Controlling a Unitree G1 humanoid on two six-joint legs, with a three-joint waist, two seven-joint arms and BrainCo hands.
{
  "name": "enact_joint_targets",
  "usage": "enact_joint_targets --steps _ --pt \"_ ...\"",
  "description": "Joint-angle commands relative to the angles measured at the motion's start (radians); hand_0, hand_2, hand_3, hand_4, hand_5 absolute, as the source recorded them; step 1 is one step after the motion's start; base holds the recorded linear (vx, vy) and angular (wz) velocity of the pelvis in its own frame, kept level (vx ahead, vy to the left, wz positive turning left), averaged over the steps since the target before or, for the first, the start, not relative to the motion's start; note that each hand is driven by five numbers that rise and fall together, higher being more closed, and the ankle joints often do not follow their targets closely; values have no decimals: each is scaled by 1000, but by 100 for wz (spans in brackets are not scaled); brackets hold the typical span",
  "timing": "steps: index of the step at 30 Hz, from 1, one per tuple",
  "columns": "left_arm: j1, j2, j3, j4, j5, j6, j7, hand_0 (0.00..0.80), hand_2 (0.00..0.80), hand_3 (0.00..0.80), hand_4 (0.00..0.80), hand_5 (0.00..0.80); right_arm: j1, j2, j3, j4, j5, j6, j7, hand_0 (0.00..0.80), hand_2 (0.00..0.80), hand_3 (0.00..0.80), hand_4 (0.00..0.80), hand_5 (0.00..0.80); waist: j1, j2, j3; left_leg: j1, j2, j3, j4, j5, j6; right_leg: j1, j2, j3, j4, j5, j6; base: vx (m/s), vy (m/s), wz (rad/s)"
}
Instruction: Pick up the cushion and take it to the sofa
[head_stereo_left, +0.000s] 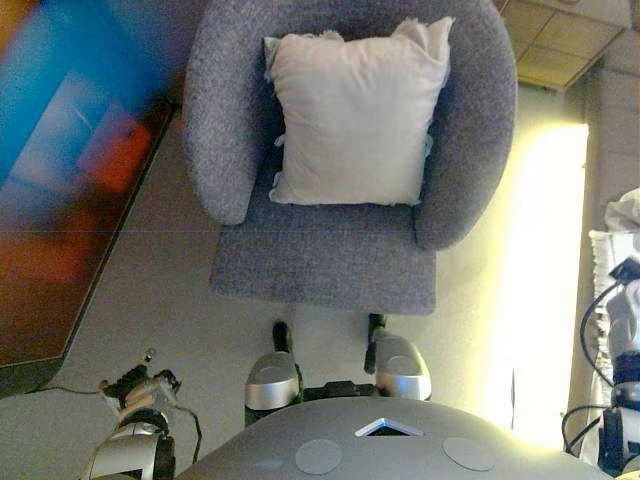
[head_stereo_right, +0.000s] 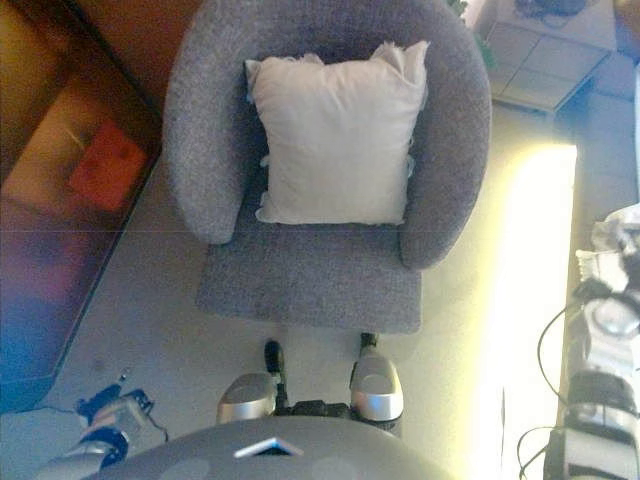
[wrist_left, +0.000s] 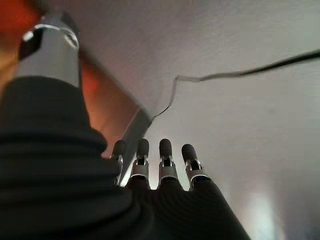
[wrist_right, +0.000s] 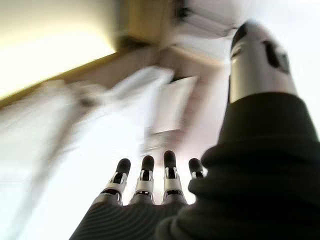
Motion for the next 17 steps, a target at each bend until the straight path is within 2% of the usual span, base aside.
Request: enact_joint_targets --steps 1,3,4,8,12,17 --pt "10 -1 -9 71 61 30 -71 0 0 0 0 0 14 63 76 123 9 -3 91 0 0 0 0 0 -23 -13 -3 27 -44 23 96 -155 38 -24 -21 -18 36 -48 60 62 20 -14" --pt "1 -26 -21 99 97 58 -143 0 0 0 0 0 23 152 136 252 14 13 144 0 0 0 0 0 -26 -14 -11 51 -48 26 91 -162 43 -14 -25 -19 32 -39 63 49 14 -10" --pt "-4 -41 -35 108 115 79 -176 0 0 0 0 0 24 183 162 285 1 45 186 0 0 0 0 0 -27 -13 -14 60 -50 26 90 -166 46 -11 -27 -19 32 -37 64 26 16 -13" --pt "-21 -95 -107 124 196 86 -262 0 0 0 0 0 17 267 245 386 -24 128 250 0 0 0 0 0 -32 -4 -18 86 -59 25 83 -177 57 2 -30 -19 33 -34 64 -6 33 -21" --pt "-41 -123 -181 112 221 99 -345 0 0 0 0 0 6 312 333 415 -95 153 299 0 0 0 0 0 -40 8 -25 108 -68 29 73 -183 66 13 -31 -20 33 -36 64 -11 52 -14" --pt "-65 -136 -256 81 197 140 -374 0 0 0 0 0 -8 319 417 409 -159 146 317 0 0 0 0 0 -48 22 -37 120 -78 33 65 -186 76 22 -28 -14 30 -41 63 -27 51 -6"
